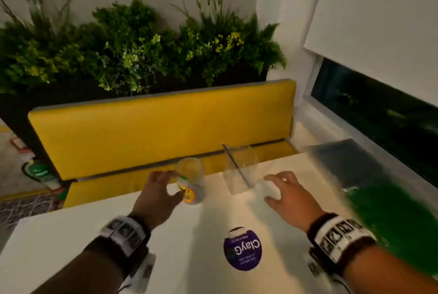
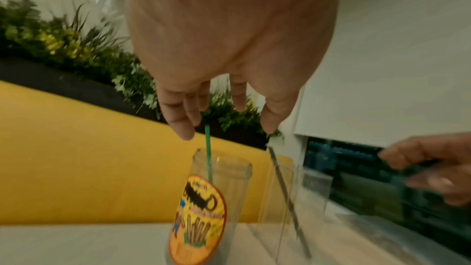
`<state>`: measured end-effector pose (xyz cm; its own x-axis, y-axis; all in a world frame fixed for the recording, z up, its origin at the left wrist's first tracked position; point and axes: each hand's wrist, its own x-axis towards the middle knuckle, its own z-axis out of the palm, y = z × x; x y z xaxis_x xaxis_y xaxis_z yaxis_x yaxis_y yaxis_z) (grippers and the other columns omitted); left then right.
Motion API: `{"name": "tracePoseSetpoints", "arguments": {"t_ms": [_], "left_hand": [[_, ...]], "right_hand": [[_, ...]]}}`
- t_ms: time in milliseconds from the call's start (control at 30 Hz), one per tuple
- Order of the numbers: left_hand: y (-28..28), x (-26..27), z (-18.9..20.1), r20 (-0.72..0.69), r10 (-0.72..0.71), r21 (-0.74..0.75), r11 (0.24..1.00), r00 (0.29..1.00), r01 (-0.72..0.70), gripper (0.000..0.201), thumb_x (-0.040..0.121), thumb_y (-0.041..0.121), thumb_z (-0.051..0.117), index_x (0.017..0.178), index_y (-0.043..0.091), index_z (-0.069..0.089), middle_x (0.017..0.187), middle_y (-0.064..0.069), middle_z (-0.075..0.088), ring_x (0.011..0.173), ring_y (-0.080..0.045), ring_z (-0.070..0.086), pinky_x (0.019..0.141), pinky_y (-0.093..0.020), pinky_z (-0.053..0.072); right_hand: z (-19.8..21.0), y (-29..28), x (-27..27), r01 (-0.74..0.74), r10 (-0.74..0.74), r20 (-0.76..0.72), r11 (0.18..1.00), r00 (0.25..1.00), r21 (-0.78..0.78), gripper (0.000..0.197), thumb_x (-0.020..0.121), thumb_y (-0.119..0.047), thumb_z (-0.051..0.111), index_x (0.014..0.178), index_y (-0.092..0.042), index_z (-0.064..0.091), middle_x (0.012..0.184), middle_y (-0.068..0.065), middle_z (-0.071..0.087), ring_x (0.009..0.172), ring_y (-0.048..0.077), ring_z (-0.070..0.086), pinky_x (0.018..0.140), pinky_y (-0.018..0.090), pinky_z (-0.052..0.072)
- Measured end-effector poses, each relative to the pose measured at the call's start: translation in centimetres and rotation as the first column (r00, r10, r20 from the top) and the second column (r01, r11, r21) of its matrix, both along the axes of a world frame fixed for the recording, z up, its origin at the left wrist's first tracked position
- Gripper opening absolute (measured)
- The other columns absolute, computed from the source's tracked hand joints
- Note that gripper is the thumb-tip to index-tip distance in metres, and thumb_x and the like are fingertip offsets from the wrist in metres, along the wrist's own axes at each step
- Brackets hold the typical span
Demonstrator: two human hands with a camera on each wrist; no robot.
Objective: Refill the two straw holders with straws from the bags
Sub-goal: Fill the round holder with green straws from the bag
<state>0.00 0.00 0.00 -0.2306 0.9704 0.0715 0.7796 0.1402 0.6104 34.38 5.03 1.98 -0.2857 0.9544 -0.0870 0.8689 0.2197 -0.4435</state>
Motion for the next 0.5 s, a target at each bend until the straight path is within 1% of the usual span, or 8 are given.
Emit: {"name": "tracePoseSetpoints", "arguments": {"t_ms": [33, 100, 167, 233, 300, 367, 400, 500], "left_hand": [[1.7, 0.7, -0.7, -0.018, 0.036, -0.062, 0.997, 0.999, -0.037, 0.056, 0.080, 0.033, 0.078, 0.131, 0.031, 0.054, 0.138, -0.008, 0.040, 0.121, -0.029, 0.053, 0.099, -0.035, 0.046], [4.0, 1.9, -2.2, -0.049, 0.099, -0.219, 0.970, 0.994, -0.108, 0.061, 0.080, 0.041, 0.074, 0.136, 0.037, 0.049, 0.148, -0.010, 0.028, 0.119, -0.035, 0.055, 0.095, -0.041, 0.050], [5.7, 2.8, -4.2, -0.087, 0.087, -0.327, 0.938, 0.992, -0.111, 0.058, 0.081, 0.046, 0.071, 0.134, 0.041, 0.048, 0.149, -0.012, 0.024, 0.106, -0.037, 0.062, 0.092, -0.042, 0.053], [6.5, 3.3, -6.0, -0.081, 0.097, -0.388, 0.914, 0.992, -0.121, 0.050, 0.083, 0.048, 0.068, 0.129, 0.040, 0.051, 0.147, -0.013, 0.028, 0.091, -0.034, 0.065, 0.088, -0.041, 0.054], [7.3, 3.5, -7.2, -0.059, 0.138, -0.372, 0.916, 0.989, -0.150, 0.037, 0.086, 0.046, 0.067, 0.118, 0.033, 0.056, 0.138, -0.010, 0.036, 0.086, -0.031, 0.064, 0.087, -0.041, 0.054], [7.8, 3.6, -8.2, -0.050, 0.185, -0.308, 0.932, 0.981, -0.192, 0.028, 0.089, 0.043, 0.066, 0.107, 0.024, 0.058, 0.132, -0.010, 0.043, 0.094, -0.032, 0.062, 0.090, -0.040, 0.051], [7.9, 3.6, -8.3, -0.051, 0.185, -0.262, 0.946, 0.981, -0.192, 0.026, 0.089, 0.041, 0.066, 0.103, 0.020, 0.060, 0.130, -0.011, 0.046, 0.100, -0.032, 0.060, 0.091, -0.038, 0.048], [6.7, 4.0, -8.2, -0.028, 0.155, -0.162, 0.974, 0.987, -0.158, 0.023, 0.088, 0.038, 0.069, 0.096, 0.018, 0.061, 0.118, -0.008, 0.054, 0.102, -0.027, 0.057, 0.087, -0.032, 0.045]], "right_hand": [[-0.5, 2.4, -0.8, -0.002, 0.002, 0.010, 1.000, 1.000, 0.019, 0.055, 0.088, -0.040, 0.064, 0.138, -0.041, 0.041, 0.147, 0.000, 0.029, 0.115, 0.026, 0.056, 0.097, 0.035, 0.047], [-1.7, 6.1, -2.3, 0.022, -0.022, 0.016, 1.000, 1.000, 0.001, 0.062, 0.087, -0.040, 0.065, 0.142, -0.039, 0.036, 0.154, 0.007, 0.020, 0.124, 0.033, 0.051, 0.101, 0.040, 0.045], [-3.3, 9.7, -3.4, 0.031, -0.030, 0.031, 0.998, 0.999, -0.053, 0.067, 0.087, -0.039, 0.066, 0.146, -0.037, 0.033, 0.158, 0.008, 0.011, 0.130, 0.034, 0.046, 0.102, 0.041, 0.044], [-5.7, 12.1, -3.8, 0.008, -0.004, 0.042, 0.994, 0.999, -0.108, 0.066, 0.086, -0.042, 0.068, 0.144, -0.035, 0.038, 0.159, 0.007, 0.011, 0.129, 0.033, 0.047, 0.102, 0.041, 0.045], [-7.7, 13.9, -3.9, -0.047, 0.048, 0.002, 0.989, 0.999, -0.141, 0.054, 0.084, -0.043, 0.069, 0.134, -0.030, 0.052, 0.152, 0.009, 0.029, 0.124, 0.031, 0.050, 0.100, 0.040, 0.046], [-9.1, 14.7, -4.0, -0.095, 0.086, -0.082, 0.988, 0.993, -0.119, 0.031, 0.086, -0.040, 0.068, 0.113, -0.026, 0.064, 0.132, 0.007, 0.054, 0.112, 0.027, 0.056, 0.088, 0.036, 0.047], [-9.4, 14.8, -3.8, -0.101, 0.091, -0.116, 0.991, 0.989, -0.085, 0.020, 0.087, -0.038, 0.067, 0.102, -0.026, 0.066, 0.121, 0.005, 0.061, 0.105, 0.025, 0.058, 0.081, 0.033, 0.045], [-9.6, 13.7, -2.2, -0.107, 0.106, -0.179, 0.994, 0.978, 0.006, 0.011, 0.087, -0.037, 0.067, 0.088, -0.025, 0.065, 0.104, 0.000, 0.064, 0.095, 0.021, 0.060, 0.073, 0.030, 0.042]]}}
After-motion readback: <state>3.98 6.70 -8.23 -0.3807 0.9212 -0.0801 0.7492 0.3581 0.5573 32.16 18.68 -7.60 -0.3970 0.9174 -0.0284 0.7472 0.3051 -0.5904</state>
